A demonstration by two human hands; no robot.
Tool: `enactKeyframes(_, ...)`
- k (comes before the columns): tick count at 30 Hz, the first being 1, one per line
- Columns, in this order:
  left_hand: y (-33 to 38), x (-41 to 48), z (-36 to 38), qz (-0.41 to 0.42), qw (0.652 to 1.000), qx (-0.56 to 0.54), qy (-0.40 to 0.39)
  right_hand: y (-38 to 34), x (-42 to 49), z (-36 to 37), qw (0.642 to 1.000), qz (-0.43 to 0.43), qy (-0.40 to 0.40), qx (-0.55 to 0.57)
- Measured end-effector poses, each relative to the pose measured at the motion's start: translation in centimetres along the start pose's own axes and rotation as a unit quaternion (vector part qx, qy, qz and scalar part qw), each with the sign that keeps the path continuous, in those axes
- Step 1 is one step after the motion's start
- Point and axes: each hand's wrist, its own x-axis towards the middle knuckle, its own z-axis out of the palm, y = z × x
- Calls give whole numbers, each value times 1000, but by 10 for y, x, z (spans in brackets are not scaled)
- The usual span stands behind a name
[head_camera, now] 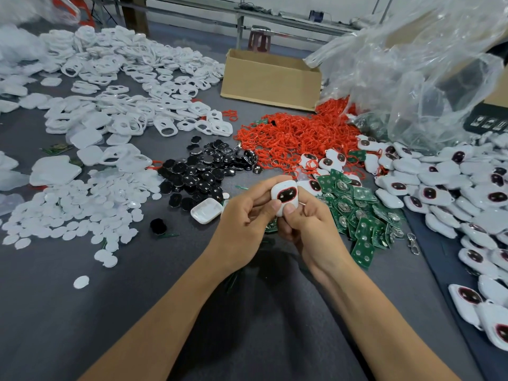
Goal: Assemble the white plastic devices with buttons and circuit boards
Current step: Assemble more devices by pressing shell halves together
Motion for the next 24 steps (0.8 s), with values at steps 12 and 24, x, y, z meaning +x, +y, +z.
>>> enactKeyframes(12, -3, 2, -3, -30, 998, 3, 61, 1, 4, -7, 993, 4, 13, -116)
enactKeyframes(24, -4, 5, -12, -35, 980, 4, 197, -9, -6, -17, 825, -191, 129, -515)
